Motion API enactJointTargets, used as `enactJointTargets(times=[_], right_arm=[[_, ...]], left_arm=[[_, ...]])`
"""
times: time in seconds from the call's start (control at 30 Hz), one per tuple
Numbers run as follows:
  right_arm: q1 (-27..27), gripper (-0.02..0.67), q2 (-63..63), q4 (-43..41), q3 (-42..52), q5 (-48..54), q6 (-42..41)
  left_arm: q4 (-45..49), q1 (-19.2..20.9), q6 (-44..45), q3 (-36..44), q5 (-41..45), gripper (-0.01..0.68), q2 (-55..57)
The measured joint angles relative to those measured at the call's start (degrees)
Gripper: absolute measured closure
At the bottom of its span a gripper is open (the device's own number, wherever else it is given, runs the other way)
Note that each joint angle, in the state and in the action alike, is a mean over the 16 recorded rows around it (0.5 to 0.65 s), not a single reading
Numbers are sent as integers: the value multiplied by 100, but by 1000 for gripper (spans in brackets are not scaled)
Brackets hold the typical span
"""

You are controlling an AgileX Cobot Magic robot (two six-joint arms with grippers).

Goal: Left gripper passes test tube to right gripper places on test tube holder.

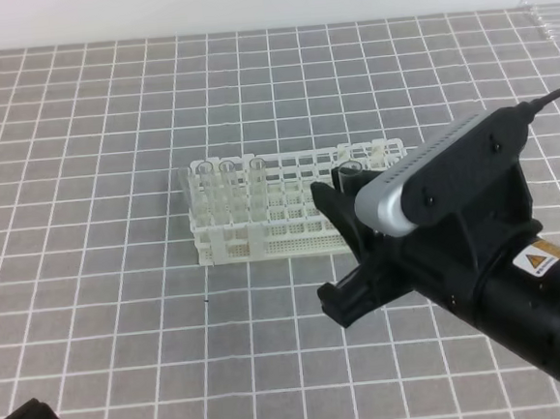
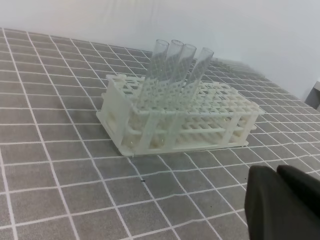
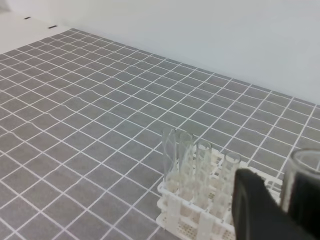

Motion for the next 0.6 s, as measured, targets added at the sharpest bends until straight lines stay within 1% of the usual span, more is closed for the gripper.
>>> enactJointTargets(times=[0.1, 0.2, 0.47, 0.6], right_arm=[[-133, 559, 3, -654, 140, -148, 626], [-398, 559, 30, -1660, 292, -355, 1619], [-1557, 559, 493, -4809, 546, -1267, 4929], [-2090, 559, 957, -5857, 370, -1613, 6034]], left_arm=[[-4, 2, -2, -9, 6, 673, 9], [-4, 2, -2, -9, 6, 673, 9], [-6, 3, -3, -13, 10, 673, 18], [-6, 4, -3, -13, 10, 673, 23]])
